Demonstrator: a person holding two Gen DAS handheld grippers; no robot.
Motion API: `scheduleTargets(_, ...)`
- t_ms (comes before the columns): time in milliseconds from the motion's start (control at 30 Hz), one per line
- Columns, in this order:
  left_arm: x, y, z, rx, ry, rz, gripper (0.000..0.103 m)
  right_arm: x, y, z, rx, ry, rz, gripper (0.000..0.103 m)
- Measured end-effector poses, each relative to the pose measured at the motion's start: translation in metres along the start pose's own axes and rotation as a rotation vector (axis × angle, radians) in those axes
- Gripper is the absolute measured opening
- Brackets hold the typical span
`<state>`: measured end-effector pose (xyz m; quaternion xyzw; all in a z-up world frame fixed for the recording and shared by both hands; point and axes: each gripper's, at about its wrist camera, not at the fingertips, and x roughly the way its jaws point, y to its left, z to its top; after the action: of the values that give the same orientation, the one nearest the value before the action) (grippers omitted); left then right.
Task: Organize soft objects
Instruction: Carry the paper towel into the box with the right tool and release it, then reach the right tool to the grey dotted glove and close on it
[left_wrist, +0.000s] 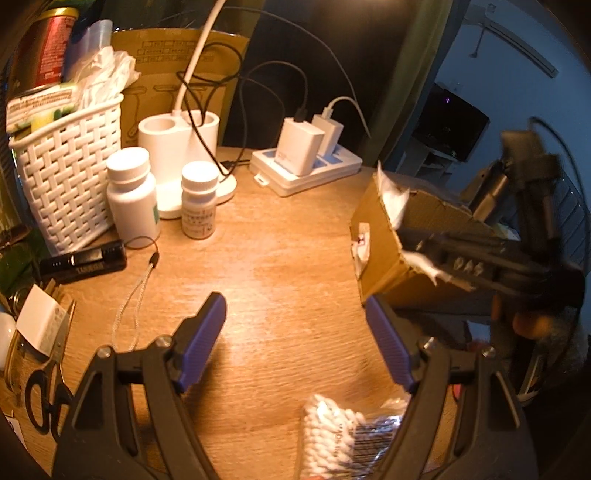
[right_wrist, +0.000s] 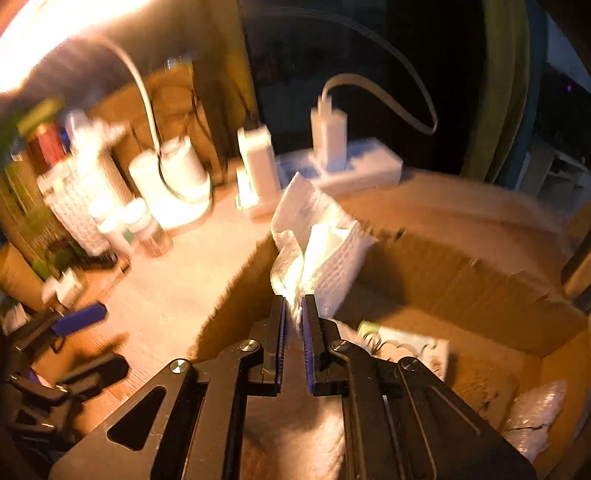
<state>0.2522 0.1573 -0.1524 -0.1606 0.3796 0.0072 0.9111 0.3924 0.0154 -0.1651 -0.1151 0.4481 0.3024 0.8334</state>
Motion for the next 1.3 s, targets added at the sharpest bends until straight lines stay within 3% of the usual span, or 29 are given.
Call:
scheduleTargets(133, 0.003, 0.0, -0.001, 0.0, 0.007, 0.0, 0.079, 0.009, 0.001, -0.003, 0.008, 0.039, 0.008, 0.011)
scheduleTargets(267, 0.001, 0.0, -0.001, 0.002, 0.004, 0.0, 0.079, 0.01, -0.004, -0.003, 0.036, 0.052, 0.008, 0.02)
scheduleTargets(333, 0.002, 0.0, 0.0, 0.003, 0.002, 0.001, 0.079, 0.003, -0.006, -0.002, 0.045, 0.03, 0.011, 0.031)
scheduleTargets(400, 0.002, 0.0, 0.001, 0.004, -0.003, 0.005, 0.079, -0.008, -0.007, 0.001, 0.049, -0.005, 0.014, 0.052)
scheduleTargets(600, -0.002, -0.002, 0.001, 0.006, -0.014, 0.009, 0.079, -0.044, -0.015, 0.002, 0.065, -0.09, -0.016, 0.053)
scheduleTargets(933, -0.011, -0.01, 0.001, 0.022, -0.033, 0.02, 0.079, -0.07, -0.022, -0.021, 0.079, -0.109, -0.031, 0.053)
scheduleTargets(1300, -0.028, -0.037, -0.004, 0.048, -0.058, 0.017, 0.08, -0.095, 0.001, -0.047, -0.006, -0.135, -0.011, 0.053)
